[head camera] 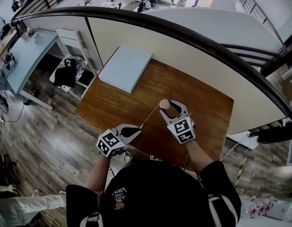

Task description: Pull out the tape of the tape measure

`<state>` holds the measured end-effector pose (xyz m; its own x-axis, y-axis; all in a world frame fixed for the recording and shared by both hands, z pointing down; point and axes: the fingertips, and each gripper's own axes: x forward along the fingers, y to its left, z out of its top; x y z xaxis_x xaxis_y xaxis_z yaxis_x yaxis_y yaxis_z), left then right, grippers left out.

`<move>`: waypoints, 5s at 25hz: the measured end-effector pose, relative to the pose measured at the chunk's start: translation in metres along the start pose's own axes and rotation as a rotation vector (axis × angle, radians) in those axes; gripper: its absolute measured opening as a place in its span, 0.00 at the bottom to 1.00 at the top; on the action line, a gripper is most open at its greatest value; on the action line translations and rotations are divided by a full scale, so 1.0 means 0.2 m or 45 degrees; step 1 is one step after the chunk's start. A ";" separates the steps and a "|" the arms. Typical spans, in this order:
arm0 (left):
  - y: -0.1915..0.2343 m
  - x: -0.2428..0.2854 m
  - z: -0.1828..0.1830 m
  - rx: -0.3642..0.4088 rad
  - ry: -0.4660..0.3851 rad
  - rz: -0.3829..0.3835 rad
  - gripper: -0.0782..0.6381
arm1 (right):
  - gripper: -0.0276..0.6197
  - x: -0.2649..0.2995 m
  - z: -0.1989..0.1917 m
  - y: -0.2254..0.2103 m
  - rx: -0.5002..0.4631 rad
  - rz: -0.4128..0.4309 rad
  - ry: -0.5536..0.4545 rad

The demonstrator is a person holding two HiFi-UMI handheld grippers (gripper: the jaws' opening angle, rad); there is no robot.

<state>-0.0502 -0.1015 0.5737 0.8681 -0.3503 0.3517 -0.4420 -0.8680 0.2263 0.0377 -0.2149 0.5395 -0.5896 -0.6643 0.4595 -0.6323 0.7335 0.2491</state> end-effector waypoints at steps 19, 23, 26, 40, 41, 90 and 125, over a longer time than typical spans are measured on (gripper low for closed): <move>0.10 -0.11 -0.13 -0.088 0.055 0.042 0.13 | 0.37 0.06 -0.13 -0.10 0.025 -0.040 0.088; 0.21 -0.11 -0.12 -0.133 0.037 0.124 0.13 | 0.37 0.12 -0.15 -0.05 0.031 0.014 0.108; 0.30 -0.10 -0.12 -0.174 0.030 0.209 0.13 | 0.37 0.18 -0.17 -0.01 0.042 0.057 0.126; 0.76 -0.11 -0.33 -0.452 0.103 0.463 0.13 | 0.37 0.54 -0.30 0.13 0.126 0.228 0.224; 0.80 -0.11 -0.35 -0.466 0.112 0.478 0.13 | 0.37 0.56 -0.31 0.13 0.132 0.241 0.236; 0.78 -0.40 -0.02 -0.370 -0.049 0.923 0.34 | 0.18 0.29 0.05 0.06 0.412 0.077 -0.076; 0.00 -0.38 0.16 -0.298 -0.327 1.053 0.12 | 0.06 -0.25 0.11 0.25 0.355 0.298 -0.205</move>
<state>-0.1085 -0.0866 0.5191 0.2633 -0.9242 0.2766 -0.9589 -0.2192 0.1803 0.0248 -0.1484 0.5111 -0.7913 -0.5138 0.3314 -0.5705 0.8154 -0.0979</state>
